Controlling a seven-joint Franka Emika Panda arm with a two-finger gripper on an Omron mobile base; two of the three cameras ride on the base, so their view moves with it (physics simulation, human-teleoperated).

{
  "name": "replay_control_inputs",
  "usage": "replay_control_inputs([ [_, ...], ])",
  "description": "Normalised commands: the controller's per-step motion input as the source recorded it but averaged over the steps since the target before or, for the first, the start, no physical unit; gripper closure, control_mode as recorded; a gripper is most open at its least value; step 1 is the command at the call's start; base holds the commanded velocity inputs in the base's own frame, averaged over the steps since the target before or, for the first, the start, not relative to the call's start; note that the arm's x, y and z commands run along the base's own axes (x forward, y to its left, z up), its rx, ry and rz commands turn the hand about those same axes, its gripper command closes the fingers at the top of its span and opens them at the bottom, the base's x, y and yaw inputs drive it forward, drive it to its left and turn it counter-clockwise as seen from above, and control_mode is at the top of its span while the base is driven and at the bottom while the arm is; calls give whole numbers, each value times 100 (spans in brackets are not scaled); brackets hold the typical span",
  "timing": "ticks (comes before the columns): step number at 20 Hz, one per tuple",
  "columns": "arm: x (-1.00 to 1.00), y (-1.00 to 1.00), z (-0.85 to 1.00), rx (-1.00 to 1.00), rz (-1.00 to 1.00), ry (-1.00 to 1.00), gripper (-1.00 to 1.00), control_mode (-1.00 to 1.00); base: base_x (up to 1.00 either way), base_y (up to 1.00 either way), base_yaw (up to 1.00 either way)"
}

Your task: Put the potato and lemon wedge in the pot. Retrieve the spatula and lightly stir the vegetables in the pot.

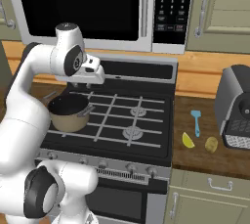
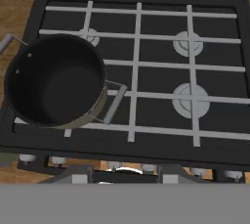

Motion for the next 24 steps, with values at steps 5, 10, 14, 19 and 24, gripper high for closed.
replay_control_inputs([
  [5,-19,-21,-2,0,-2,0,-100,-100,0,0,0],
  [10,-12,-89,-1,0,-5,0,-100,-100,0,0,0],
  [14,0,-100,-7,0,-6,2,-100,-100,0,0,0],
  [19,0,-87,-28,0,-5,8,-100,-100,0,0,0],
  [24,9,-81,-49,0,-4,11,-100,-100,0,0,0],
])
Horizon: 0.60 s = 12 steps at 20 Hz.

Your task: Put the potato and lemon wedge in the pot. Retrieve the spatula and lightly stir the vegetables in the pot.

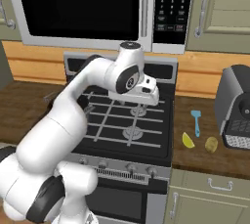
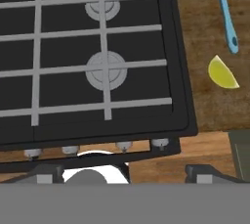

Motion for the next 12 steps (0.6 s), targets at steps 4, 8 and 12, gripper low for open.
replay_control_inputs([
  [4,1,-89,-52,0,-4,9,-100,-100,0,0,0],
  [8,1,-88,-54,0,-3,8,-100,-100,0,0,0],
  [12,8,-75,-51,0,-4,11,-100,-100,0,0,0],
])
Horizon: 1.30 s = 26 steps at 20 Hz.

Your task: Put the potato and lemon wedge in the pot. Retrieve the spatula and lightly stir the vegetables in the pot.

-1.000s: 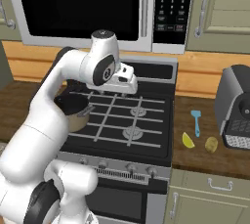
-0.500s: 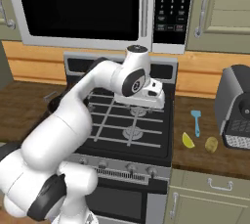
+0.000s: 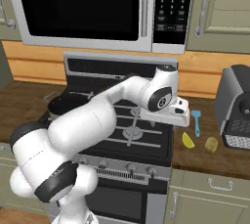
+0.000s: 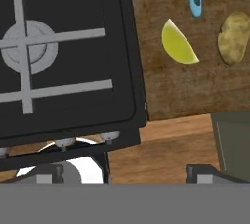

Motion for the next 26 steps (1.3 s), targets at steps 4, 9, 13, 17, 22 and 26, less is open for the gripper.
replay_control_inputs([
  [4,17,-58,-40,0,-1,10,-100,-100,0,0,0],
  [9,32,-42,-31,0,0,4,-100,-100,0,0,0],
  [13,38,-32,-23,0,0,1,-100,-100,0,0,0],
  [17,41,-22,-33,0,0,0,-100,-100,0,0,0],
  [22,40,-10,-47,0,3,0,-100,-100,0,0,0],
  [26,25,-32,-32,0,1,0,-100,-100,0,0,0],
])
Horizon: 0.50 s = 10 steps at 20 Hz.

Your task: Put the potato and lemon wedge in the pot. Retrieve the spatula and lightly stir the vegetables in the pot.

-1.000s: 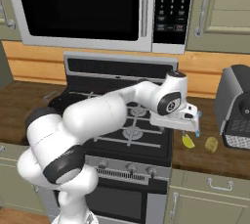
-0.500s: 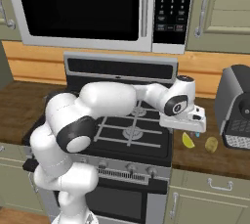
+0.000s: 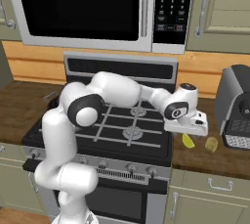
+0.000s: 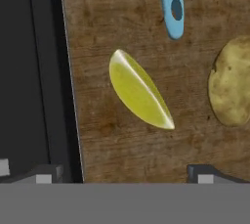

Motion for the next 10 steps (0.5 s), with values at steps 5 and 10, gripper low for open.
replay_control_inputs([
  [5,17,-35,-19,0,2,0,-100,-100,0,0,0],
  [10,10,-20,-11,2,8,0,-100,-100,0,0,0],
])
